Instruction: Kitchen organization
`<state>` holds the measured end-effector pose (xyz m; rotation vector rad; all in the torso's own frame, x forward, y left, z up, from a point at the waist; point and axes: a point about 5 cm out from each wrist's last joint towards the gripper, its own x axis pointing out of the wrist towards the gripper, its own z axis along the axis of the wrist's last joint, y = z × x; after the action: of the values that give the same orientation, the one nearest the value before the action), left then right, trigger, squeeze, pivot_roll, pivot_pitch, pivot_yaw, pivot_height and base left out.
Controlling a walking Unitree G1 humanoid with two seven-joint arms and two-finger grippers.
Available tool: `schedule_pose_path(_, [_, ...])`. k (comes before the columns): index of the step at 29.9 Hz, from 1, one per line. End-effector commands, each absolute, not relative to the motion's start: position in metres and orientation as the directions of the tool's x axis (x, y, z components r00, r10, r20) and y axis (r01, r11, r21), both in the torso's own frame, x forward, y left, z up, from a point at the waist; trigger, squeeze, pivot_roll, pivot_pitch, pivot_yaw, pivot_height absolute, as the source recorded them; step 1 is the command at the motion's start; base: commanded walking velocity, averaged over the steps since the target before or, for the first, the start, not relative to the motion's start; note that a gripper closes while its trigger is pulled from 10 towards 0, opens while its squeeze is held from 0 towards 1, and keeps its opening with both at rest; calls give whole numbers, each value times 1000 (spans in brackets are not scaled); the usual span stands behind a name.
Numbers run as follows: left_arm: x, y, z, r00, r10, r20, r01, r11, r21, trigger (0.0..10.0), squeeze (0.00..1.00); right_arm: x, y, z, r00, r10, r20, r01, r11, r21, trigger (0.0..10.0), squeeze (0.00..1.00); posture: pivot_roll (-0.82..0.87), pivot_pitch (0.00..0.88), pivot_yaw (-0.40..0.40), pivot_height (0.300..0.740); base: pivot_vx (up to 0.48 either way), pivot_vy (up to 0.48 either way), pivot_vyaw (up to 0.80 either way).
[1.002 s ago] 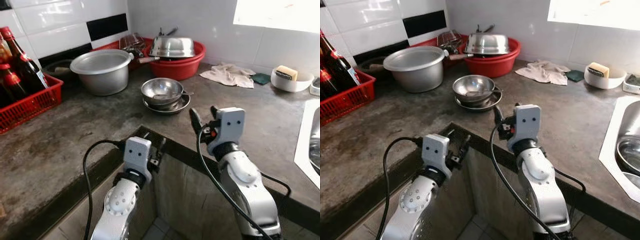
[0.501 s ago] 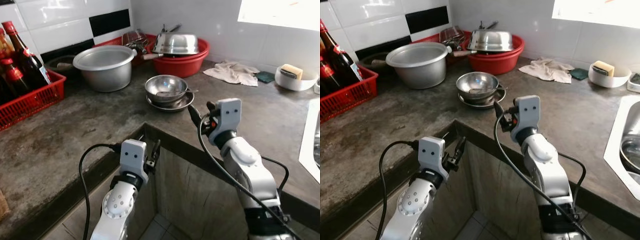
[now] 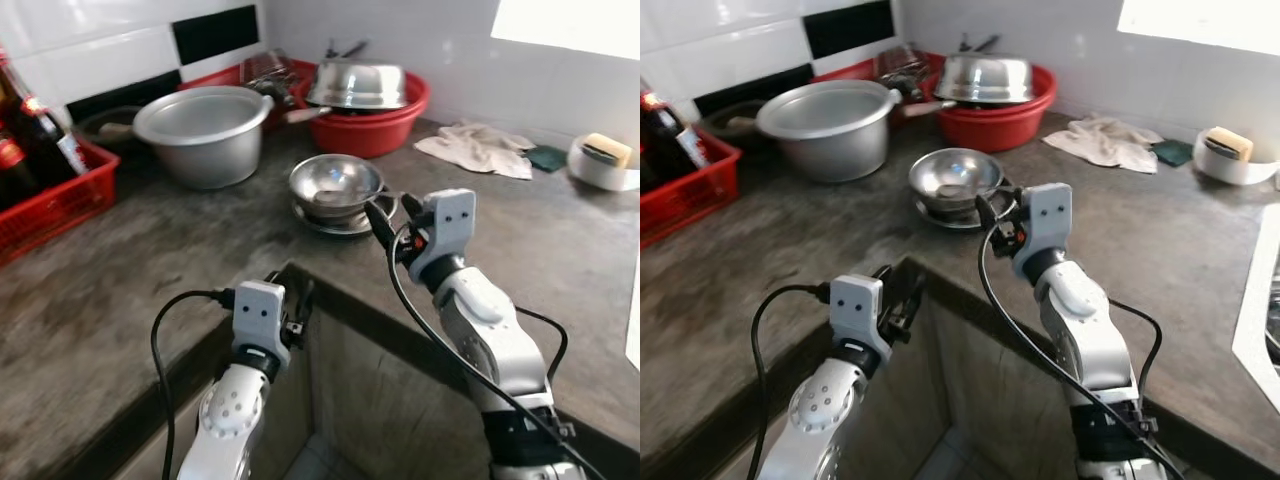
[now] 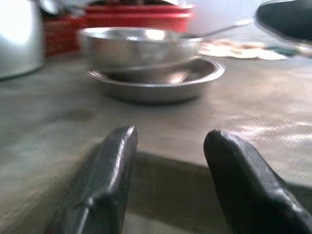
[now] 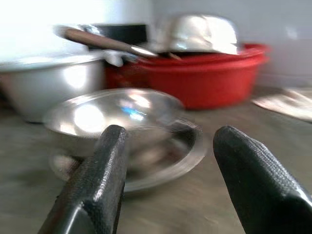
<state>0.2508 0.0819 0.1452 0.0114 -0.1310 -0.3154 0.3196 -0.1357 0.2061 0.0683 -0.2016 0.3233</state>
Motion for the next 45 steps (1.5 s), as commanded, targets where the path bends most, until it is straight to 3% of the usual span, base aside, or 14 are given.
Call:
schedule_pose_path(1, [250, 87, 143, 949, -294, 115, 292, 956, 38, 10000, 0, 318, -132, 213, 913, 329, 243, -348, 937, 40, 10000, 0, 77, 48, -6, 740, 0, 0, 0])
schedule_pose_path(10, [248, 86, 144, 944, -307, 121, 305, 952, 37, 10000, 0, 319, -131, 213, 906, 344, 249, -378, 919, 108, 10000, 0, 78, 45, -5, 740, 0, 0, 0])
schedule_pose_path(18, [236, 77, 133, 913, -399, 90, 394, 917, 68, 10000, 0, 331, -138, 209, 909, 347, 231, -391, 901, 186, 10000, 0, 87, 53, -15, 740, 0, 0, 0])
schedule_pose_path(19, [234, 76, 130, 907, -414, 84, 409, 910, 66, 10000, 0, 337, -139, 210, 905, 356, 234, -403, 892, 205, 10000, 1000, 87, 53, -15, 740, 0, 0, 0])
schedule_pose_path(25, [230, 72, 129, 899, -430, 86, 428, 903, 48, 10000, 0, 351, -138, 214, 893, 393, 220, -435, 879, 195, 10000, 1000, 90, 67, -19, 740, 0, 0, 0])
schedule_pose_path(26, [230, 71, 130, 897, -432, 89, 430, 902, 48, 10000, 0, 354, -138, 215, 890, 397, 224, -442, 873, 205, 10000, 0, 91, 68, -25, 740, 0, 0, 0])
schedule_pose_path(36, [230, 70, 132, 895, -435, 99, 433, 900, 44, 10000, 0, 371, -135, 215, 895, 390, 216, -442, 842, 310, 10000, 0, 96, 72, -29, 740, 0, 0, 0])
schedule_pose_path(45, [230, 70, 133, 896, -431, 105, 429, 902, 42, 10000, 0, 378, -127, 215, 882, 415, 222, -467, 831, 303, 10000, 0, 101, 72, -36, 740, 0, 0, 0])
